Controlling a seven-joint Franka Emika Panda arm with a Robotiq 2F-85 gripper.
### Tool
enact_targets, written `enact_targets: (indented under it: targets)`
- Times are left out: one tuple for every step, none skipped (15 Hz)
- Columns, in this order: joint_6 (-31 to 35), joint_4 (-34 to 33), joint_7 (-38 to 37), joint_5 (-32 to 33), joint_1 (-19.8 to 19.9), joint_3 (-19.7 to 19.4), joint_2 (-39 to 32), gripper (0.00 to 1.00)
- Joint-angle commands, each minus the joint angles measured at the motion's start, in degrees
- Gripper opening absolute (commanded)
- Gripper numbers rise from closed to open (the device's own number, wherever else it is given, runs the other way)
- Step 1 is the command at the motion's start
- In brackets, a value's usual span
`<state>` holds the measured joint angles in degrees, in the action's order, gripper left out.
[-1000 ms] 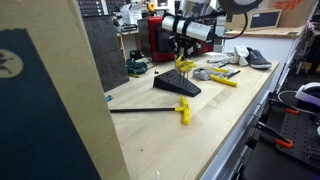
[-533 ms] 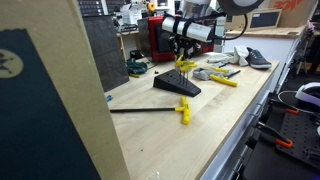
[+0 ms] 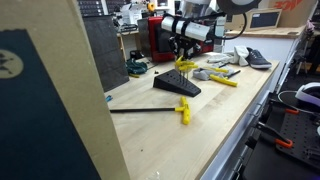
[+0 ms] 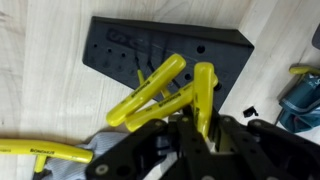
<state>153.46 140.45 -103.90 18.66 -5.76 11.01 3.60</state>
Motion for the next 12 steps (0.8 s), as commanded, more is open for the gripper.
enact_targets:
  targets:
    - [1.15,-0.09,-0.31,-1.09,-0.33,-0.20,-0.92,0.04]
    - [1.04,-0.11,-0.60,-0.56,-0.25,-0.20,-0.83,0.04]
    - [0.85,-0.16,-1.01,0.35,-0.13,-0.16,-0.74,0.04]
    - [0.95,-0.20,-1.74,1.84,0.05,-0.11,-0.66,0.04]
    - [1.44,-0.24,-2.47,3.92,0.26,-0.05,-0.67,0.04]
    - [1.51,-0.35,-3.05,6.12,0.41,0.02,-0.77,0.04]
    - [1.70,-0.51,-3.85,8.74,0.67,0.29,-1.02,0.04]
    - [1.71,-0.64,-4.13,10.67,0.64,0.31,-1.22,0.04]
    - [1.77,-0.73,-4.56,12.24,0.59,0.29,-1.41,0.04]
    - [1.73,-0.85,-4.79,13.60,0.53,0.26,-1.59,0.04]
    - [1.76,-0.93,-4.80,14.52,0.46,0.23,-1.71,0.04]
    - [1.74,-1.05,-4.82,15.35,0.41,0.21,-1.85,0.04]
